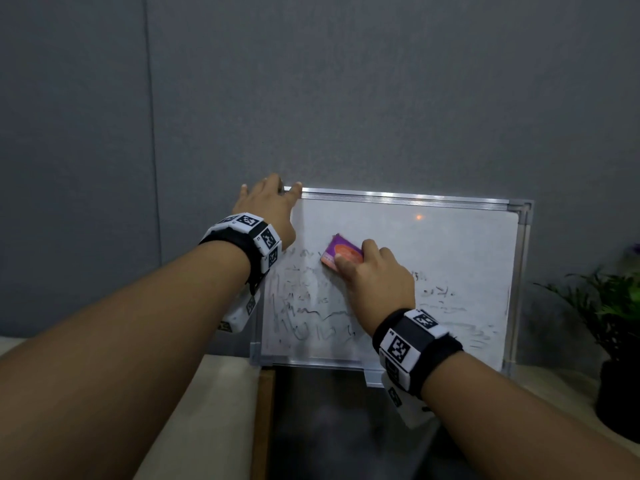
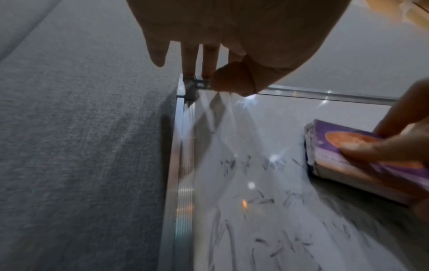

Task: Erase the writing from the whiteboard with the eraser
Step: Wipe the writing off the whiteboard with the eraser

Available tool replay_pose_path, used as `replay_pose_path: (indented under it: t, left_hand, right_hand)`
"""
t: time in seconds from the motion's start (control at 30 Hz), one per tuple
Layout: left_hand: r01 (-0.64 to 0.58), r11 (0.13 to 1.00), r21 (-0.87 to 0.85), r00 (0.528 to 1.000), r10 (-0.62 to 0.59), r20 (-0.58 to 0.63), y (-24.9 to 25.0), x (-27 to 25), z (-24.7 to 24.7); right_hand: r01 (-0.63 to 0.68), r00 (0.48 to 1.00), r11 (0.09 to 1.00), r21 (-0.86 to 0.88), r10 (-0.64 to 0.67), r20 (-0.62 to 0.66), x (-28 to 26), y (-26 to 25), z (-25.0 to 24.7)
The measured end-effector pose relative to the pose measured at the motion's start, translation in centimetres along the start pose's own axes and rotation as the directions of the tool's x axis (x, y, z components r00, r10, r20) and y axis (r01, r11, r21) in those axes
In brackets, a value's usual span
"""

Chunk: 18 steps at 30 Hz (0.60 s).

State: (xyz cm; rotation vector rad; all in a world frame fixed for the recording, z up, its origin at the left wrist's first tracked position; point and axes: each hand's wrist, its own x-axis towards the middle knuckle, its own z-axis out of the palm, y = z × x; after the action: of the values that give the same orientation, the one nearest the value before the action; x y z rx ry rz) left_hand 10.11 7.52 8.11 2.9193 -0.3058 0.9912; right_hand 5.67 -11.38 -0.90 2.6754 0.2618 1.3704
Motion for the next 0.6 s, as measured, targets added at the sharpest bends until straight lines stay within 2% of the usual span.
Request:
replay_pose_path:
  t: [0.1, 0.3, 0.47, 0.6]
  left_hand:
    - [0.0, 1.0, 0.008, 1.0, 0.0, 0.004, -0.1, 0.0, 0.0]
    - [0.0, 1.0, 0.008, 1.0, 0.0, 0.011, 0.0, 0.0, 0.0]
    - [0.0, 1.0, 0.015, 1.0, 0.0, 0.017, 0.0, 0.0, -0.1]
    - [0.0, 1.0, 0.01, 1.0, 0.0, 0.021, -0.1, 0.0, -0.1]
  right_hand:
    - [0.024, 1.0, 0.999, -0.022, -0.024, 0.005, -0.9, 1.0, 0.4]
    - [-0.05, 0.998, 0.998, -0.028, 0.049, -0.028, 0.9, 1.9, -0.5]
    - [0.02, 1.0, 1.0, -0.014, -0.02, 0.001, 0.2, -0.3, 0.2]
    - [0.049, 0.999, 0.998, -0.037, -0.049, -0.001, -0.7, 0.7, 0.4]
